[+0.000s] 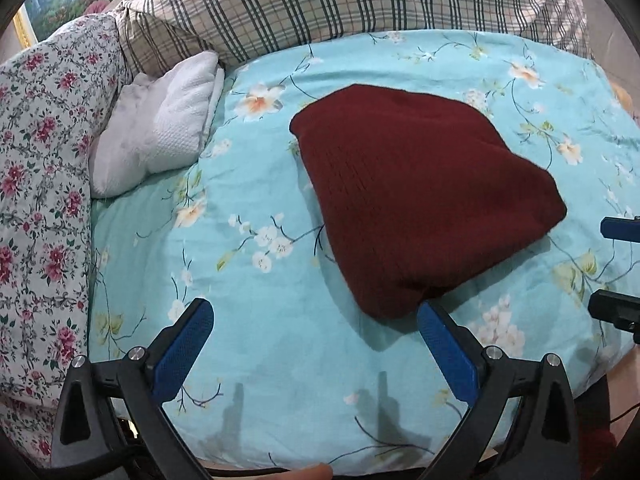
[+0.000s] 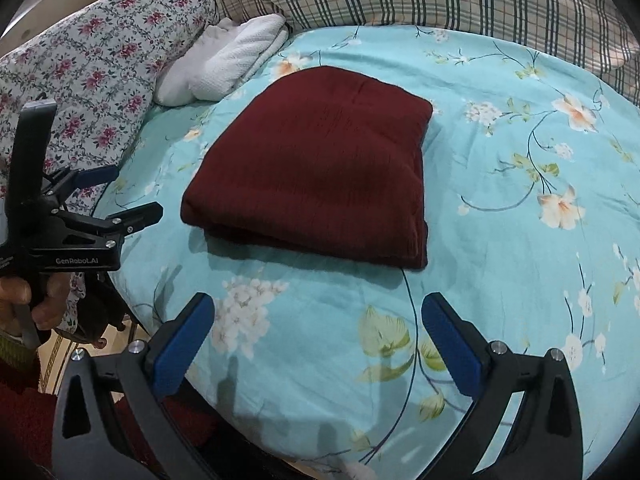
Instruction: Fold large clothes
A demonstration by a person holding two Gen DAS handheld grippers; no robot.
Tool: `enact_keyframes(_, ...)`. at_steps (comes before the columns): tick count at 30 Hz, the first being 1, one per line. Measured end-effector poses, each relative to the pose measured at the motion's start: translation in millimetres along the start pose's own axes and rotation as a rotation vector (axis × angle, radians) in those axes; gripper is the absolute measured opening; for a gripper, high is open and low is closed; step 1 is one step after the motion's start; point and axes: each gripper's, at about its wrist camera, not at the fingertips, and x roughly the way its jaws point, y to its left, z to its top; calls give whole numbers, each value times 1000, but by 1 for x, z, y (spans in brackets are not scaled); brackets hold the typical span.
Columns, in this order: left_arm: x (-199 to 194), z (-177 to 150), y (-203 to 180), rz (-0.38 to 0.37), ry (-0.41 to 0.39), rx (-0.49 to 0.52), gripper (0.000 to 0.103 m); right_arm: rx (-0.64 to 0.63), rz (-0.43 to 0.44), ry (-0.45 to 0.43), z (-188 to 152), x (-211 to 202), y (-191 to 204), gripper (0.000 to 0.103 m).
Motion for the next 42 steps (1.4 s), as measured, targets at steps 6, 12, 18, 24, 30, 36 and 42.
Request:
enact_keyframes(6, -4, 13, 1, -17, -24, -6, 102, -19, -2, -5, 19, 3, -1, 103)
enact_keyframes(12, -5, 22, 1, -22, -36, -7, 102, -39, 7, -26, 36, 0, -1, 103)
enact_keyframes(18, 0, 29, 3, -27, -34, -13, 102, -38, 7, -15, 46, 6, -5, 103)
enact_keyframes(24, 2, 32, 3, -25, -36, -14, 102, -38, 11, -9, 53, 10, -7, 103)
enact_keyframes(30, 4, 33, 5, -21, -34, -19, 102, -40, 12, -4, 56, 13, -4, 103)
enact_keyframes(36, 4, 33, 5, -25, -31, -23, 102, -42, 13, 1, 56, 15, -2, 103)
enact_keyframes(42, 4, 33, 5, -32, -29, -30, 102, -40, 11, 0, 57, 15, -3, 103)
